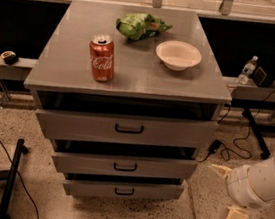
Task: Open middle drawer
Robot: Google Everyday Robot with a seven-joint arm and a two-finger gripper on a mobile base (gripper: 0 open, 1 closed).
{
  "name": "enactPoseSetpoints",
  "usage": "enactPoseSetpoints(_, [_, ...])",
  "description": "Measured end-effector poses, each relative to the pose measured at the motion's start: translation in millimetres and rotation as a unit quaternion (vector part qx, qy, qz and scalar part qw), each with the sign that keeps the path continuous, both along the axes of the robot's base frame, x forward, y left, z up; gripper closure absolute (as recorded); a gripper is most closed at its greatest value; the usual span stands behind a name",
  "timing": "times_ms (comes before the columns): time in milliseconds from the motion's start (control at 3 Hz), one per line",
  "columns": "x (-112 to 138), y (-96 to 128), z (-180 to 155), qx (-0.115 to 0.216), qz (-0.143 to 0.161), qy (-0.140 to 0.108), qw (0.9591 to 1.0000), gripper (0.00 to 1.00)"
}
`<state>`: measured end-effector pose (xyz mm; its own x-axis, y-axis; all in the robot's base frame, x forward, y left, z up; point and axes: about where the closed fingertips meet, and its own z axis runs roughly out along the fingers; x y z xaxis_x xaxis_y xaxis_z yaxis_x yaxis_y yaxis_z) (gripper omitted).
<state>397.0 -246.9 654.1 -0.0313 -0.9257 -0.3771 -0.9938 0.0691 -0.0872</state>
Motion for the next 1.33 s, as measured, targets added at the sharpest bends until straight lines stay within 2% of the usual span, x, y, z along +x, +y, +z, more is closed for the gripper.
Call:
enactPoseSetpoints(333, [17.1,19.9,-9.8,0.020,-0.016,-0.018,0.9995,0.00])
enactPoseSetpoints(667, [55.2,65.7,-31.1,0.095,-0.045,-0.062,0.9925,0.00])
enactPoseSetpoints(1000, [67.8,87.3,-45.3,0.124,-0.042,-0.081,0.9882,0.00])
enactPoseSetpoints(1333, [76.5,94.8,-51.2,0.116,-0.031,-0.098,0.9879,0.00])
